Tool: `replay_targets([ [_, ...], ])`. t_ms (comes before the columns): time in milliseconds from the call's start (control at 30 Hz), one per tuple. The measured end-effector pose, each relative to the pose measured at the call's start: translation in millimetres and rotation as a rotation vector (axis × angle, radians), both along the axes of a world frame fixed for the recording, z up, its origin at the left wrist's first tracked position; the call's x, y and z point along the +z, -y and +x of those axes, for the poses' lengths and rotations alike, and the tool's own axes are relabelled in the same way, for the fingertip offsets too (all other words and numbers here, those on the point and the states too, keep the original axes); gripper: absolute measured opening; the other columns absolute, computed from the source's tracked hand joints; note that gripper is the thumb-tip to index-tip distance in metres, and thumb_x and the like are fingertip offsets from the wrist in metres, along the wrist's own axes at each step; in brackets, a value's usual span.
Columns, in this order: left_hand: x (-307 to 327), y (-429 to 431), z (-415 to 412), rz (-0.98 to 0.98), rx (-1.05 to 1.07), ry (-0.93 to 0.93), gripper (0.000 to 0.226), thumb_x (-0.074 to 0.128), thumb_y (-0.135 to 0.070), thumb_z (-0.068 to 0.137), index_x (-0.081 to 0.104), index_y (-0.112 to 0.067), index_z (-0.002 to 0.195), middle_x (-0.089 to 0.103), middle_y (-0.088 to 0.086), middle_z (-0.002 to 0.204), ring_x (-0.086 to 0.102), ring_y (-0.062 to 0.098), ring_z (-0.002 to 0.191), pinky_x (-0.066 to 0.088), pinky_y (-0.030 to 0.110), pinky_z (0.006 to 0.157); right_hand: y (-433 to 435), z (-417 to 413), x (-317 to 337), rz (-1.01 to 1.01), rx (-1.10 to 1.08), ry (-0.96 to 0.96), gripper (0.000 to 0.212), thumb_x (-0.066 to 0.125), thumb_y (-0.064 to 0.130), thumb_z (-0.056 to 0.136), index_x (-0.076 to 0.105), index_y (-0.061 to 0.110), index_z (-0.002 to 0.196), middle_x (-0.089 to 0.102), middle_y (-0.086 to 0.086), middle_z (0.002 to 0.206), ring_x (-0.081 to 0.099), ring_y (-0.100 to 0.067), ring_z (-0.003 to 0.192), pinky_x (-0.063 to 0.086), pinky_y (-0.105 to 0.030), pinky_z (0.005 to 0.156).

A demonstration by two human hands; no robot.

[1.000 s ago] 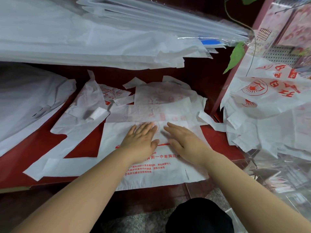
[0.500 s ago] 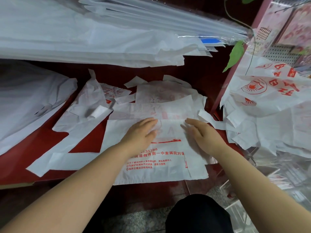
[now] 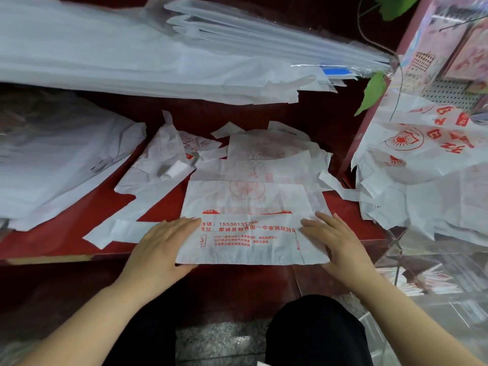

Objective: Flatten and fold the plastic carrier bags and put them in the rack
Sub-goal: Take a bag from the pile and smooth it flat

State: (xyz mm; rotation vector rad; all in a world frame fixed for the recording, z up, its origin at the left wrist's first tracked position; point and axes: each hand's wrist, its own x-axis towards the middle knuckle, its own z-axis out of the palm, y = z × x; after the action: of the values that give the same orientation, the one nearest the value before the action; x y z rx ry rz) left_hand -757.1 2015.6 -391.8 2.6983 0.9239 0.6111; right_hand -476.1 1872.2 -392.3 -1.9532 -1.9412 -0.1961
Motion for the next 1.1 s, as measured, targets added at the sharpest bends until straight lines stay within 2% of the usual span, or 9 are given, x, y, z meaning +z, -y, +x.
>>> replay_targets([
  [133,0,-1,-7,-0.181,0.131,0.119,0.053,0.062,-0.008,0.084,0.046,-0.024,0.131,0.046,-0.006,0.135,0.031,0.018,0.135,0.020,0.025,0.108,0,-4,-2,0.161,0.006,-0.155,0.024,0.055,0.011,0.068,0.072,0.015,0.085,0.071,0.010,0.097,0.048,-0.016,0.110,0.035,-0.050,0.096],
  [300,7,1,-20,-0.258,0.082,0.221,0.035,0.062,-0.002,0.083,0.064,-0.025,0.108,0.051,-0.013,0.116,0.036,0.002,0.118,0.015,0.010,0.102,20,-14,7,0.084,-0.065,-0.499,0.033,0.042,0.037,0.069,0.068,0.048,0.086,0.049,0.054,0.091,0.048,0.022,0.103,0.024,-0.008,0.101],
  [400,6,-1,-20,-0.295,-0.001,0.211,0.064,0.074,0.002,0.070,0.059,-0.059,0.082,0.052,-0.026,0.107,0.039,-0.022,0.106,0.008,-0.006,0.096,25,-18,13,0.029,-0.136,-0.649,0.033,0.058,0.017,0.083,0.066,0.049,0.079,0.057,0.046,0.086,0.053,0.020,0.095,0.031,-0.011,0.097],
  [467,7,-2,-18,-0.362,0.044,0.213,0.079,0.072,0.005,0.071,0.054,-0.071,0.071,0.056,-0.036,0.095,0.039,-0.028,0.103,0.009,-0.001,0.101,24,-16,19,0.006,-0.184,-0.746,0.032,0.059,0.003,0.085,0.066,0.033,0.074,0.064,0.032,0.068,0.058,0.013,0.072,0.038,-0.008,0.076],
  [533,17,2,-14,-0.487,0.114,0.248,0.059,0.063,0.002,0.081,0.059,-0.057,0.076,0.057,-0.026,0.100,0.042,-0.014,0.106,0.018,0.008,0.100,19,-13,22,-0.019,-0.238,-0.778,0.029,0.057,0.004,0.087,0.059,0.008,0.058,0.048,0.015,0.045,0.044,0.002,0.046,0.031,-0.007,0.051],
  [633,27,-7,-8,-0.581,0.176,0.286,0.021,0.059,-0.013,0.087,0.063,-0.019,0.067,0.060,-0.012,0.067,0.055,0.010,0.072,0.038,0.013,0.064,6,-7,27,-0.017,-0.318,-0.790,0.033,0.056,0.011,0.088,0.051,-0.014,0.067,0.039,0.000,0.055,0.034,-0.007,0.052,0.028,-0.021,0.052],
  [700,30,-16,-1,-0.578,0.240,0.264,0.033,0.057,-0.019,0.089,0.056,0.001,0.063,0.046,-0.001,0.056,0.040,0.016,0.057,0.029,0.024,0.054,-6,-7,31,0.003,-0.371,-0.777,0.034,0.055,0.011,0.088,0.049,-0.014,0.066,0.039,-0.011,0.062,0.035,-0.016,0.061,0.026,-0.028,0.059],
  [833,34,-31,20,-0.510,0.298,0.220,0.045,0.049,-0.022,0.093,0.029,-0.011,0.055,0.028,0.002,0.055,0.026,0.015,0.054,0.020,0.029,0.054,-34,-10,38,-0.062,-0.461,-0.657,0.040,0.049,0.013,0.091,0.028,0.010,0.056,0.026,-0.004,0.057,0.025,-0.015,0.055,0.019,-0.031,0.053],
  [1100,28,-46,45,-0.309,0.469,-0.076,0.042,0.030,-0.028,0.100,0.033,-0.013,0.060,0.041,0.000,0.061,0.037,0.016,0.057,0.028,0.030,0.070,-67,-3,32,-0.160,-0.653,-0.327,0.038,0.035,0.014,0.094,0.029,0.012,0.056,0.035,-0.004,0.054,0.032,-0.017,0.050,0.020,-0.028,0.046],
])
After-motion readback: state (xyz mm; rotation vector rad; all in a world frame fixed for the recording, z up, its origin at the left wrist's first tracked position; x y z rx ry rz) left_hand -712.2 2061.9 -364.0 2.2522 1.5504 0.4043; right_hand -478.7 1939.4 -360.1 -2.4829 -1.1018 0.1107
